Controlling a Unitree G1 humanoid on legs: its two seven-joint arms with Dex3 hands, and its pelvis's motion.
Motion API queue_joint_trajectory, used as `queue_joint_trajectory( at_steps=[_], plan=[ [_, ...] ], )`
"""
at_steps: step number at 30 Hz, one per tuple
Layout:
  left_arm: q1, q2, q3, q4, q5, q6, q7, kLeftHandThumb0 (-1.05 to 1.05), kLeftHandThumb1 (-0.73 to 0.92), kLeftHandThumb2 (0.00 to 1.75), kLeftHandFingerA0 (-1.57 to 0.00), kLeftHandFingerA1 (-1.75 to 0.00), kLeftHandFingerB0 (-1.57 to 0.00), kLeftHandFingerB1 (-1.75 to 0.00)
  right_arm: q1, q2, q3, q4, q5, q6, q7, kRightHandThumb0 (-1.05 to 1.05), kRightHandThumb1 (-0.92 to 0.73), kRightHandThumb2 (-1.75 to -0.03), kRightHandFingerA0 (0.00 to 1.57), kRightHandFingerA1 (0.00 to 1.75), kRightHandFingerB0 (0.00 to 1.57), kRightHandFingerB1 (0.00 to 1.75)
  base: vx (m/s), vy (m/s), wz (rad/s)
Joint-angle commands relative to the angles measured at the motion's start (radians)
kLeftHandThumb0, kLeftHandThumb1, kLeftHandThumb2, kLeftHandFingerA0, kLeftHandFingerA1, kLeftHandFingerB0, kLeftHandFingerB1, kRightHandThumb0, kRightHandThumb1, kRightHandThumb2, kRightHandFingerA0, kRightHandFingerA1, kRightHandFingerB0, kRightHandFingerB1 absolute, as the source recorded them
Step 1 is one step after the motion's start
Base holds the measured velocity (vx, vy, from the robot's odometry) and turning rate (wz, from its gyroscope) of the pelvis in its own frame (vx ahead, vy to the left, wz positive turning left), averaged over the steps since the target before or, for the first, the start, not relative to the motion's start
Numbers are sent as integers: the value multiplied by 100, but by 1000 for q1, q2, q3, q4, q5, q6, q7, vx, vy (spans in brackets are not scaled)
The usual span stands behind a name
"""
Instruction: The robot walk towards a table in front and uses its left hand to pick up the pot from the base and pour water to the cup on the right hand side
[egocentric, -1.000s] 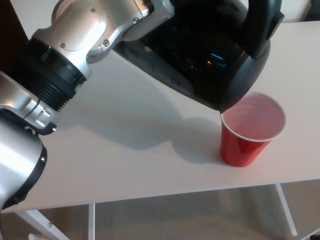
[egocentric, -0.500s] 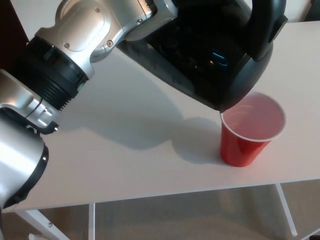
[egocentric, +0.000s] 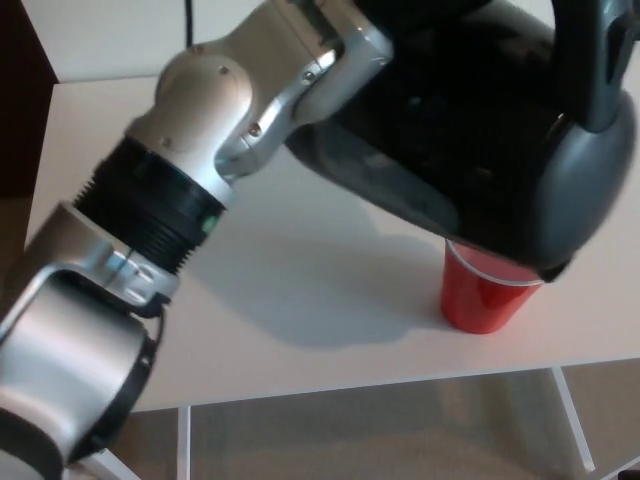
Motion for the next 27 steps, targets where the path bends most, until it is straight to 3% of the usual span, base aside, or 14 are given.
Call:
queue_joint_trajectory(
  at_steps=[1, 2, 8, 9, 13, 16, 19, 20, 21, 24, 25, 27],
  plan=[
    [-21, -187, 435, -125, -569, 544, -331, -8, 79, 75, -90, -158, -74, -129, 12, -20, 5, -3, -10, -17, 10, -40, -55, -56, 78, 48, 60, 43, 0, 0, 0],
    [-21, -186, 476, -115, -606, 565, -340, -12, 79, 75, -94, -147, -77, -119, 16, -22, 7, -1, -12, -22, 13, -41, -55, -56, 77, 49, 60, 43, 0, 0, 0],
    [4, -190, 630, -110, -738, 648, -377, -10, 74, 79, -100, -138, -79, -113, 17, -21, 21, 4, -28, -7, -7, -40, -57, -57, 79, 48, 61, 42, 0, 0, 0],
    [15, -186, 649, -116, -747, 665, -389, -7, 74, 80, -97, -144, -78, -115, 16, -20, 20, 3, -27, -3, -8, -40, -57, -57, 79, 47, 61, 42, 0, 0, 0],
    [60, -171, 715, -135, -782, 701, -420, -5, 74, 78, -98, -143, -79, -112, 14, -17, 10, 6, -14, 2, 6, -37, -57, -57, 78, 48, 60, 42, 0, 0, 0],
    [94, -167, 766, -150, -821, 716, -438, -4, 73, 80, -89, -158, -74, -119, 11, -14, 8, 7, -11, 7, 6, -37, -58, -57, 78, 48, 61, 42, 0, 0, 0],
    [114, -168, 803, -163, -850, 731, -452, -4, 72, 81, -82, -160, -71, -119, 12, -14, 10, 6, -13, 9, 4, -37, -57, -56, 78, 48, 60, 42, 0, 0, 0],
    [128, -172, 842, -175, -885, 757, -452, -6, 72, 83, -95, -159, -74, -118, 13, -13, 15, 6, -18, 6, 7, -37, -58, -57, 75, 48, 59, 43, 0, 0, 0],
    [145, -170, 868, -181, -907, 767, -457, -10, 61, 104, -119, -132, -75, -102, 14, -13, 19, 6, -22, 2, 9, -37, -58, -56, 74, 48, 60, 43, 0, 0, 0],
    [171, -166, 893, -185, -923, 769, -472, -11, 61, 103, -117, -132, -74, -103, 15, -15, 24, 5, -25, -2, 14, -37, -58, -57, 73, 48, 58, 43, 0, 0, 0],
    [185, -164, 907, -183, -937, 767, -481, -9, 73, 82, -91, -161, -67, -123, 14, -16, 24, 6, -25, -1, 14, -38, -56, -56, 74, 48, 59, 43, 0, 0, 0],
    [208, -163, 928, -181, -945, 772, -486, -7, 71, 83, -93, -163, -70, -124, 14, -16, 25, 6, -24, 1, 15, -37, -57, -56, 73, 47, 58, 42, 0, 0, 0]
  ],
)
